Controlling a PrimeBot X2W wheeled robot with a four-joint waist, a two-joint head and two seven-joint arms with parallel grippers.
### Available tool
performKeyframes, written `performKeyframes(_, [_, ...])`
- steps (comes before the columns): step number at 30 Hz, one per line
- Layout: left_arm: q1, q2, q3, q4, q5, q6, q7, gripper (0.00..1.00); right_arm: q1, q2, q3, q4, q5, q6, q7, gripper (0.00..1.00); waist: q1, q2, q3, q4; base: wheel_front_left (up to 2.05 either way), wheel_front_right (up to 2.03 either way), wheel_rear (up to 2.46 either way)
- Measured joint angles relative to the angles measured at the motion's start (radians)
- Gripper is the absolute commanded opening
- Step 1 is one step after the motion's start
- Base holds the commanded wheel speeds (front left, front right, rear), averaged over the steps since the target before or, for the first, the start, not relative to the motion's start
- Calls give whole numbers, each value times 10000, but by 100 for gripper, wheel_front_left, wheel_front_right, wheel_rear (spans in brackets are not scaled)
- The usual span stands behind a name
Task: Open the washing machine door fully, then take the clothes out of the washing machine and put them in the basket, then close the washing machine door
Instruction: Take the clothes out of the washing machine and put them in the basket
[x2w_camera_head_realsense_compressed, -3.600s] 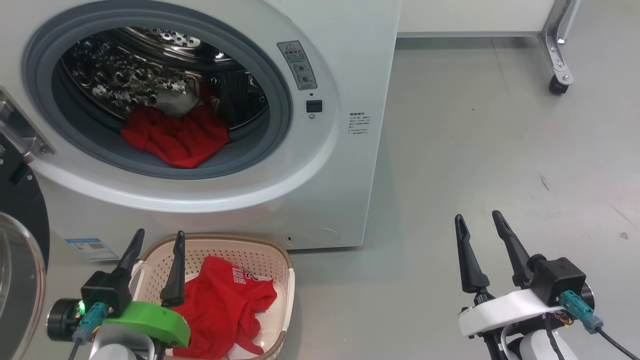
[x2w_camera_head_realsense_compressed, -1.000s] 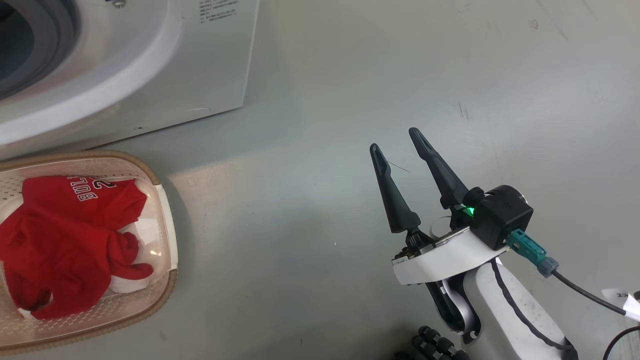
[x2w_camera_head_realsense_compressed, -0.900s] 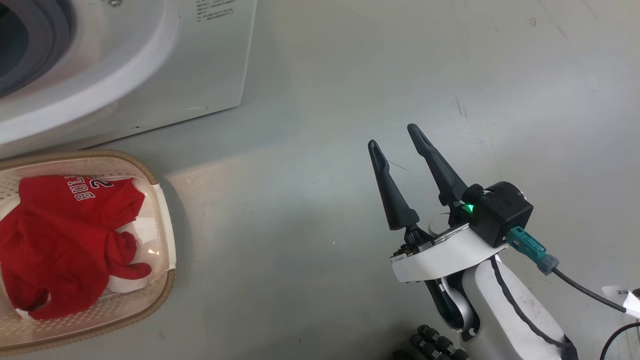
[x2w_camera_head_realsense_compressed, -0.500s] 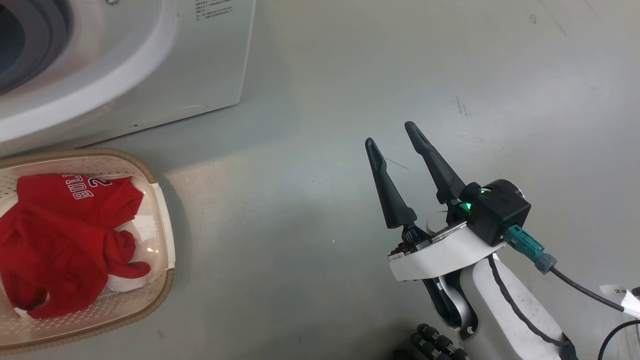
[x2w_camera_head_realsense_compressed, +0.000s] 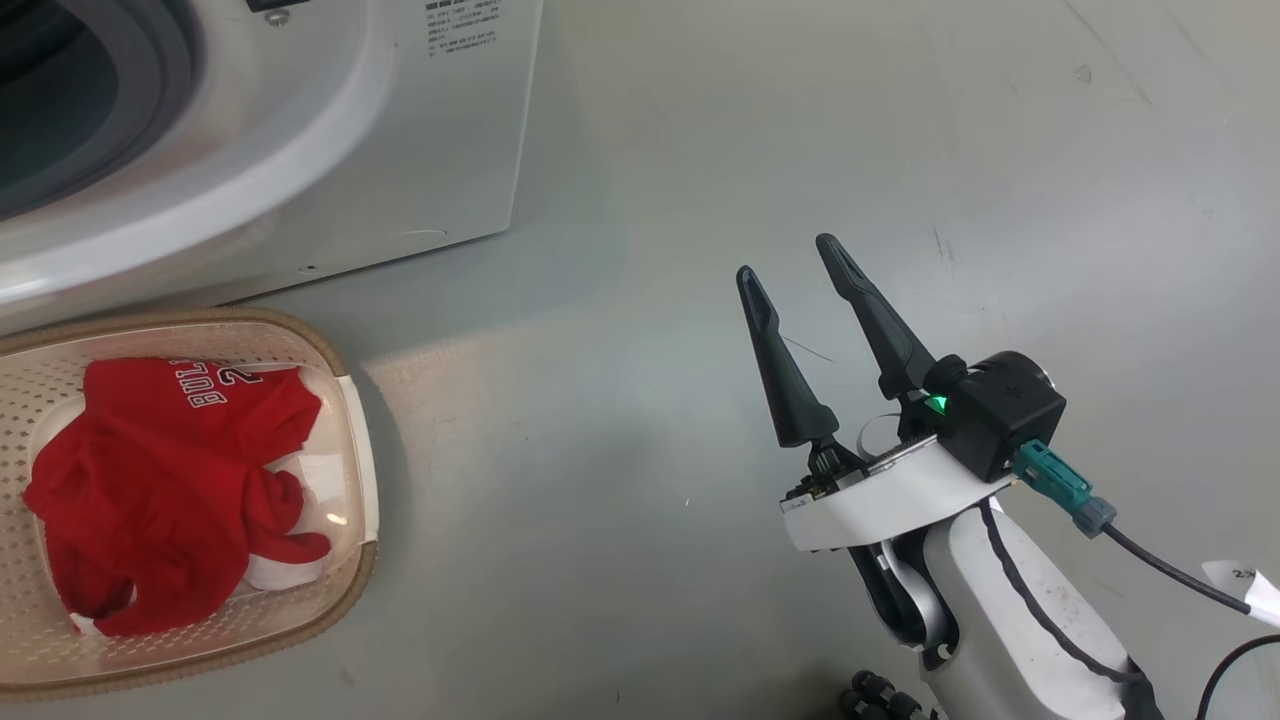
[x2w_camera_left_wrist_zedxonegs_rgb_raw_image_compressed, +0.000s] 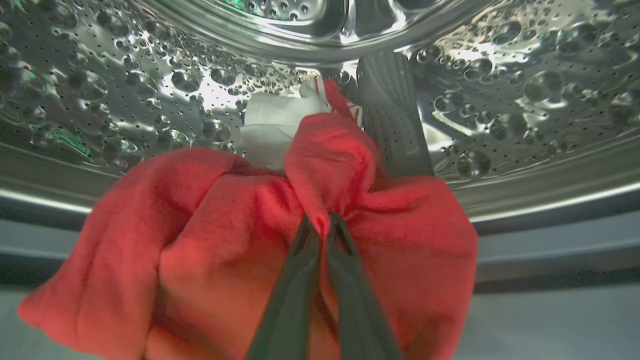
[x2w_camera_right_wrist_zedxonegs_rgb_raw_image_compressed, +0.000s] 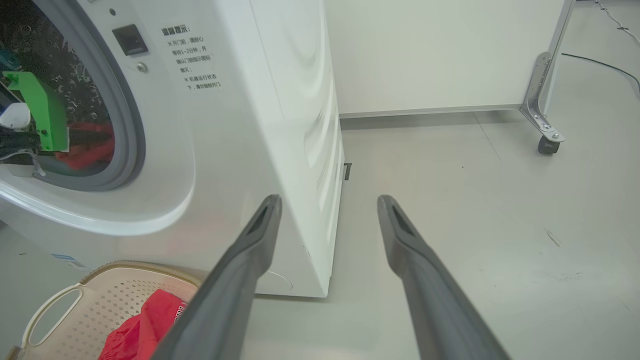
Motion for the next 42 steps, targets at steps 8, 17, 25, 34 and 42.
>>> performKeyframes(8, [293,-677,-94,169,-144,-351,-1369,0,-8,-4,-313,288,-117,0,0,100,0,0,-637,270,0,0,0])
performKeyframes(17, [1190,-1235,-374,339,-190,-869,-2890,0,38,-17,-756,566,-205,12,0,100,0,0,-1529,701,0,0,0])
performKeyframes(25, [2248,-1542,-763,389,-153,-1216,-4245,0,457,-159,-1141,788,-205,46,0,100,0,0,-2498,1153,0,0,0])
performKeyframes(34, [3497,-1887,-1221,205,19,-1390,-4759,0,1221,-280,-1367,943,-197,107,0,100,0,0,-3660,1660,0,0,0])
performKeyframes(42, [4318,-2033,-1315,-644,113,-1402,-4824,0,1731,-282,-1436,980,-182,224,0,100,0,0,-4533,2091,0,0,0])
